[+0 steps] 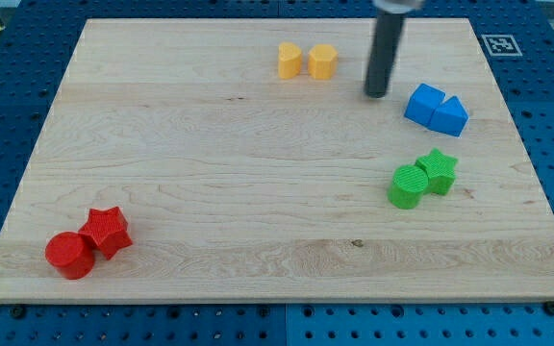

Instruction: Slide the blue triangle towards center

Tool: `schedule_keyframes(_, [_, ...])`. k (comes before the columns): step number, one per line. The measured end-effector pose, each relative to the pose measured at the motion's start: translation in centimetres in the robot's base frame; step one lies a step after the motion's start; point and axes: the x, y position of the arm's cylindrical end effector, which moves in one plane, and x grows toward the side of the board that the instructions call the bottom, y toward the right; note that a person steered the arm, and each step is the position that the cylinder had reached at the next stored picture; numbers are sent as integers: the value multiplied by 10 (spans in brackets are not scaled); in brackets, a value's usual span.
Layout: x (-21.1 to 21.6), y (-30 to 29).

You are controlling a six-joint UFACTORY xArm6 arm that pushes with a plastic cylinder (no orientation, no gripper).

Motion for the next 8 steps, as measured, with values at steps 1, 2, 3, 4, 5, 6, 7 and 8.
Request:
schedule_keyframes(1, [-1,64])
schedule_keyframes(2, [7,100])
schedule_keyframes(3, [24,98])
schedule_keyframes(4, [44,83])
schedule_keyframes(5, [54,56])
schedule_keyframes(6, [71,40])
schedule_keyframes(7, [86,39])
schedule_keyframes(8, [88,33])
